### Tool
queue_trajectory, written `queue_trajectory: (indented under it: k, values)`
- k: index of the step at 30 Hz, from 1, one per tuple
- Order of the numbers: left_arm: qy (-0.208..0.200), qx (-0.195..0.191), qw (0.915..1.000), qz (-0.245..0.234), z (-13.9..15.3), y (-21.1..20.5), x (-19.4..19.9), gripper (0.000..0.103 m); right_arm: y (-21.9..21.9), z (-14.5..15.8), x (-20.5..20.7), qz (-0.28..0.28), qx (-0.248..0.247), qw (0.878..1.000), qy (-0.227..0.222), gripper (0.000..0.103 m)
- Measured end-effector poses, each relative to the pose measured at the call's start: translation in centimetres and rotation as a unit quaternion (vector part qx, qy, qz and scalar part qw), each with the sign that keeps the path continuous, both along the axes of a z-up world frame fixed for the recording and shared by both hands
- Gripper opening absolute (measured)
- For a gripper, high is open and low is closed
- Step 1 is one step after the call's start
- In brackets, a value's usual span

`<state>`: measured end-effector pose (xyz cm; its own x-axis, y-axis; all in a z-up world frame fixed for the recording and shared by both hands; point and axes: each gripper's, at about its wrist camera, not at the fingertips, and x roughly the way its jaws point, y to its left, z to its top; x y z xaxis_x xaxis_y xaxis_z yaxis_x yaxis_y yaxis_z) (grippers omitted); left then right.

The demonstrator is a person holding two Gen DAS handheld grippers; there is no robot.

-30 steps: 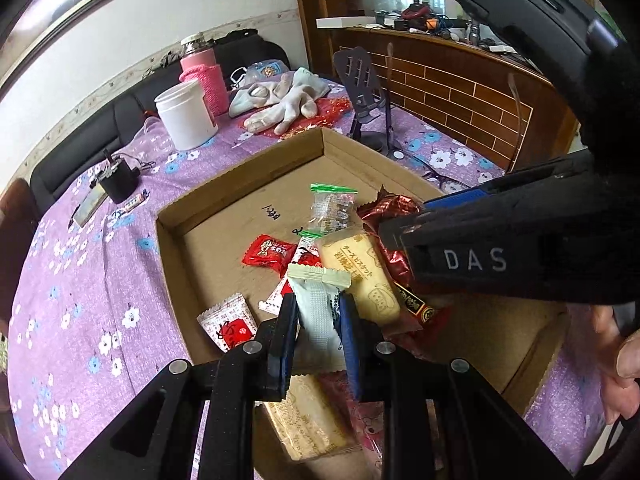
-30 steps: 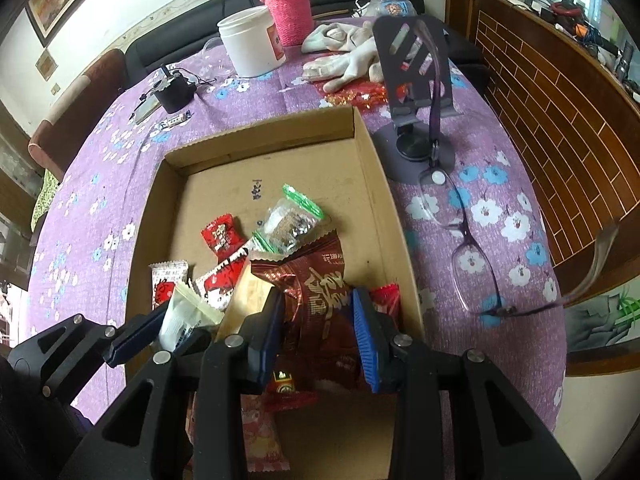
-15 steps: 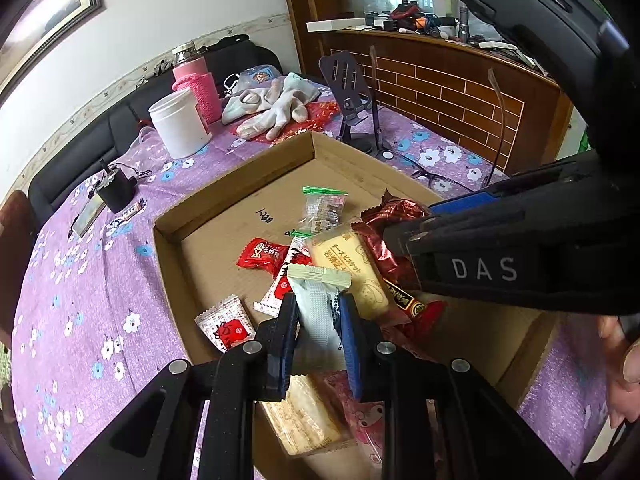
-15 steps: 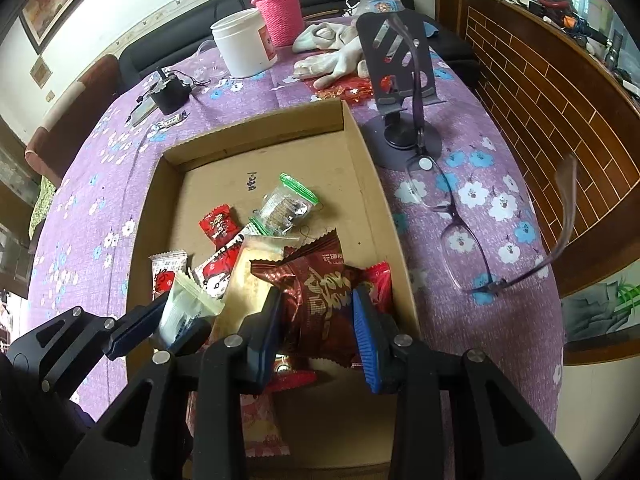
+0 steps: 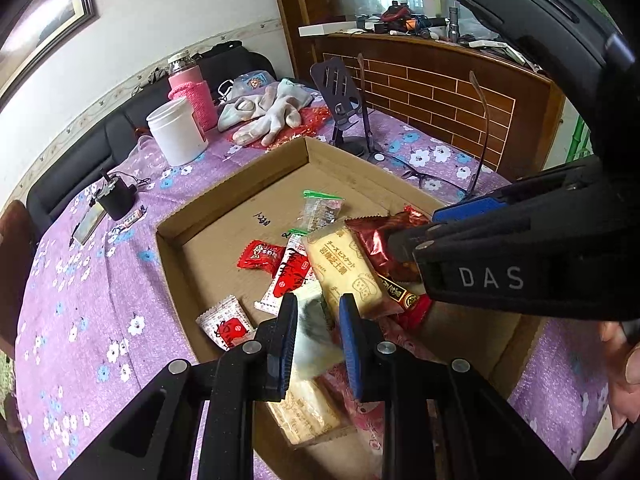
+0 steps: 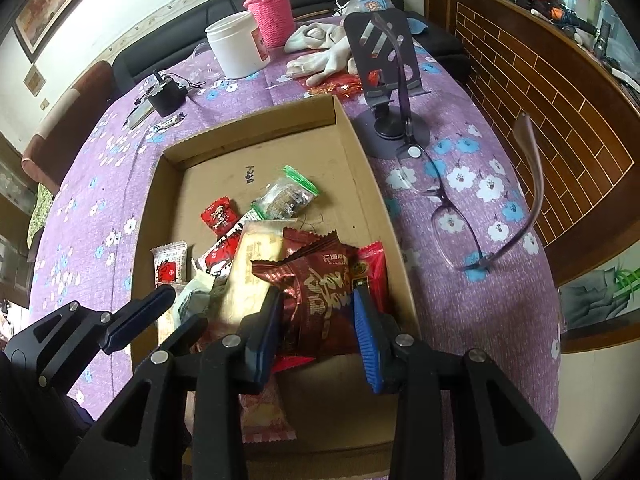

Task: Organize snacks
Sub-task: 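Open both grippers to release the snacks into the tray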

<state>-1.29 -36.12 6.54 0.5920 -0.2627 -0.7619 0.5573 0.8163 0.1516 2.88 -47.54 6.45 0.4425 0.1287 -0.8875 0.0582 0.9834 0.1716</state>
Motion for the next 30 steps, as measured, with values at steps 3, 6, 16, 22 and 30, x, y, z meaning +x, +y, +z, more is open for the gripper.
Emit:
queue_trajectory:
  k: [3,6,16,22,30]
  values:
    - [0.002,-0.002,1.0000,-0.001,0.0,0.1,0.0,0.026,0.0,0.2,-0.3,-0.004,0.001,1.000,-0.001,0.037]
    - [-0.004,-0.002,1.0000,-0.003,0.2,0.2,-0.3,0.040,-0.1,0.3,-0.7,-0.007,0.001,1.000,-0.004,0.039]
    - [-0.014,-0.010,0.9998,0.002,0.8,1.4,-0.7,0.050,-0.1,0.7,-1.5,-0.013,0.004,1.000,-0.005,0.041]
    - [-0.031,-0.019,0.9993,0.008,1.9,2.7,-0.9,0.061,-0.2,0.9,-2.2,-0.021,0.006,1.000,-0.002,0.044]
    - [-0.057,-0.033,0.9973,0.032,3.5,5.3,-1.6,0.074,0.7,2.1,-2.7,-0.015,-0.005,1.000,-0.016,0.052]
